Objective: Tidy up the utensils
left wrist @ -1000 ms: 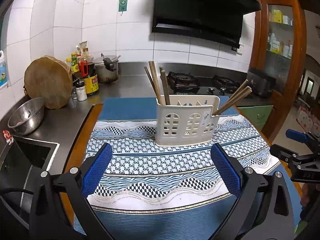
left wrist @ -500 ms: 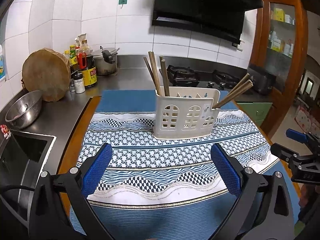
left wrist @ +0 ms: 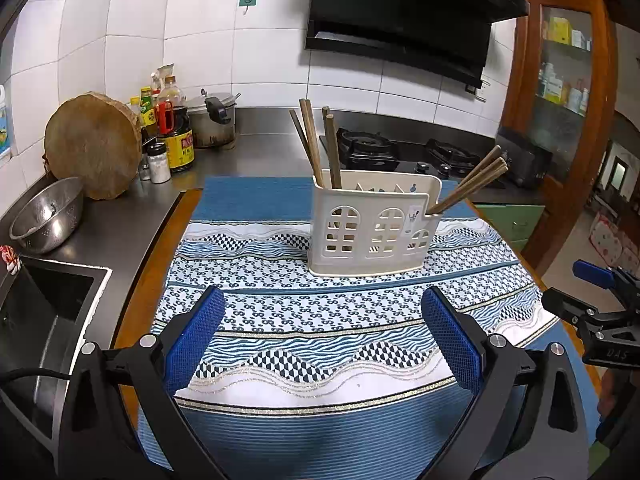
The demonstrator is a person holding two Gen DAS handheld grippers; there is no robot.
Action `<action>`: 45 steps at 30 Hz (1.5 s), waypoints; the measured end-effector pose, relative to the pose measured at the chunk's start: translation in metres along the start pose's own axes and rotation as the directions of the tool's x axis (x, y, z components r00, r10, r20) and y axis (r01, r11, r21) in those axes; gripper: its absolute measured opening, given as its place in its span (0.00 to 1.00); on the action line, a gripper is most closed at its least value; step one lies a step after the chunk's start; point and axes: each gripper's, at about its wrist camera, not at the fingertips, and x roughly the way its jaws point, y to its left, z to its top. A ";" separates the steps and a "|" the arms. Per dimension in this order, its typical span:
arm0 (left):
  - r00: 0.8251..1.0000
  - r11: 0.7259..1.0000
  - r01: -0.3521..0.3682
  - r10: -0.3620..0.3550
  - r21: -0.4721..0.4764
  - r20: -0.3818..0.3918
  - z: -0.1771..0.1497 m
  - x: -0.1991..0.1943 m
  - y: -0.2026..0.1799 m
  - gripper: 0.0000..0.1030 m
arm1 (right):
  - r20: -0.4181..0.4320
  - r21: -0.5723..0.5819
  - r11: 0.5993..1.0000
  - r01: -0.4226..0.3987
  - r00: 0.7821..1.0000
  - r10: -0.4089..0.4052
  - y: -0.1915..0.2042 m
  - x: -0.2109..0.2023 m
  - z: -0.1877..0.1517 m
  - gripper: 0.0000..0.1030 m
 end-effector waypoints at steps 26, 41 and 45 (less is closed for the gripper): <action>1.000 1.000 0.001 -0.001 -0.004 -0.009 -0.003 0.001 0.000 0.95 | -0.004 0.006 1.000 0.001 1.000 -0.001 -0.002 0.001 -0.001 0.90; 1.000 1.000 0.002 -0.002 -0.005 -0.015 -0.004 0.003 0.001 0.95 | -0.006 0.014 1.000 0.002 1.000 -0.002 -0.002 0.001 -0.002 0.90; 1.000 1.000 0.002 -0.002 -0.005 -0.015 -0.005 0.003 0.001 0.95 | -0.008 0.016 1.000 0.004 1.000 -0.004 -0.001 0.002 -0.003 0.90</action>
